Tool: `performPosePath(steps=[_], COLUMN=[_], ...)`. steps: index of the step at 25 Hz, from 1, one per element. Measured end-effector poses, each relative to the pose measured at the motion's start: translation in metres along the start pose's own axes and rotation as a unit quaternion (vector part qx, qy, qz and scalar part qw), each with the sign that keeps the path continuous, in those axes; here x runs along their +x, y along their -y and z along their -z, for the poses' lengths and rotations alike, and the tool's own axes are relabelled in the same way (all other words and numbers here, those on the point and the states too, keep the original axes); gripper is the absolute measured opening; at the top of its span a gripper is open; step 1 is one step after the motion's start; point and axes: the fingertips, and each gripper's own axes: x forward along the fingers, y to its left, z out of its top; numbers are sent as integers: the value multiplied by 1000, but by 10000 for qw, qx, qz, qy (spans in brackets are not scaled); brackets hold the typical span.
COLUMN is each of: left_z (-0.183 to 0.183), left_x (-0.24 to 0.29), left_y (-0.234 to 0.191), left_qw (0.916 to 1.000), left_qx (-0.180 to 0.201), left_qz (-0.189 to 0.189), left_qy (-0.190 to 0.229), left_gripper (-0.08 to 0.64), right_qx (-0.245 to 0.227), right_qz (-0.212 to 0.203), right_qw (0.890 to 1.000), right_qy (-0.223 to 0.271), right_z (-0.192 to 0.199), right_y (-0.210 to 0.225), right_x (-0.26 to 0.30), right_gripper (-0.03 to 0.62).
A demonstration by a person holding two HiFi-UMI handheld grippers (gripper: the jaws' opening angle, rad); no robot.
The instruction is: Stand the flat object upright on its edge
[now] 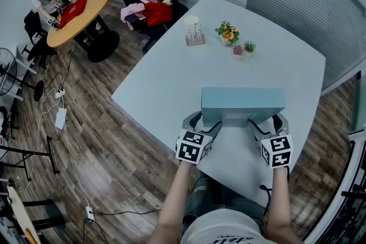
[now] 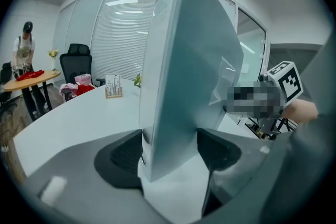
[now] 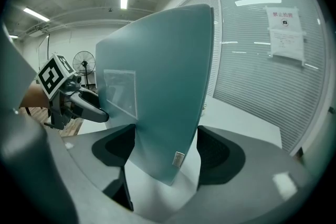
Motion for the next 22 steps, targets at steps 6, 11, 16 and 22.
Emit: performPosePath(steps=[6, 11, 16, 22], left_z=[-2, 0, -1, -3], left_x=[-7, -16, -25, -40], left_y=[2, 3, 6, 10], left_qw=[9999, 9997, 9994, 9984], left_qx=[-68, -108, -165, -299], left_qz=[-16, -60, -101, -96], left_qy=[109, 195, 289, 470], left_gripper=[334, 334, 334, 334], right_qx=[197, 351, 375, 439], right_qz=[113, 62, 44, 49], right_qw=[9997, 9994, 9992, 9987], right_qy=[-22, 34, 114, 245], right_z=[3, 3, 1, 0], right_y=[2, -1, -5, -10], right_x=[-2, -5, -12, -27], right_gripper=[416, 456, 468, 471])
